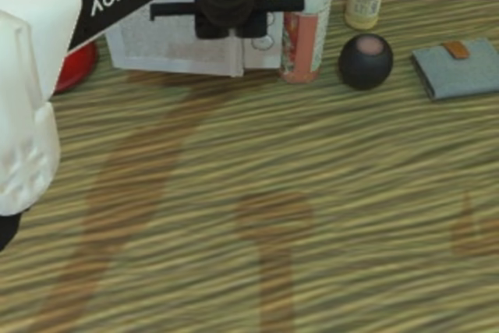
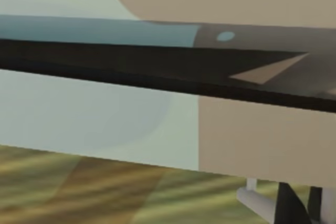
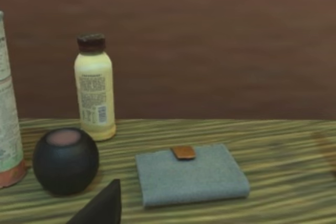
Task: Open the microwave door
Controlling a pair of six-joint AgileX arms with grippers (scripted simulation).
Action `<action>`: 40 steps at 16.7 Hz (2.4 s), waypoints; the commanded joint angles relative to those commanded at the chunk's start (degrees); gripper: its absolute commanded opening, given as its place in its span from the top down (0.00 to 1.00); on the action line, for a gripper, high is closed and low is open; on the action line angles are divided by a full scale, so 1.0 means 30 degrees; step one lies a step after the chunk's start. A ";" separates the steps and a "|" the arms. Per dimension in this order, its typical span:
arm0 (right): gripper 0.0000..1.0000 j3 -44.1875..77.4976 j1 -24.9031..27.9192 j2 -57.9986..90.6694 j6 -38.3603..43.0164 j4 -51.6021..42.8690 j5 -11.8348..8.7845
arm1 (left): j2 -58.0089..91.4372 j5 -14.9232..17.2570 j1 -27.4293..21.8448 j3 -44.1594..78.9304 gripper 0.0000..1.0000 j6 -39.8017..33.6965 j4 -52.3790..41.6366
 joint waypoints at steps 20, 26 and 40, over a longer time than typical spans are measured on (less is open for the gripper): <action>0.00 0.0000 0.0000 0.0000 0.0000 0.0000 0.0000 | -0.1900 0.0841 0.0156 -0.3183 1.00 0.1744 0.1714; 0.00 0.0000 0.0000 0.0000 0.0000 0.0000 0.0000 | -0.1900 0.0841 0.0156 -0.3183 1.00 0.1744 0.1714; 0.00 0.0000 0.0000 0.0000 0.0000 0.0000 0.0000 | -0.1900 0.0841 0.0156 -0.3183 1.00 0.1744 0.1714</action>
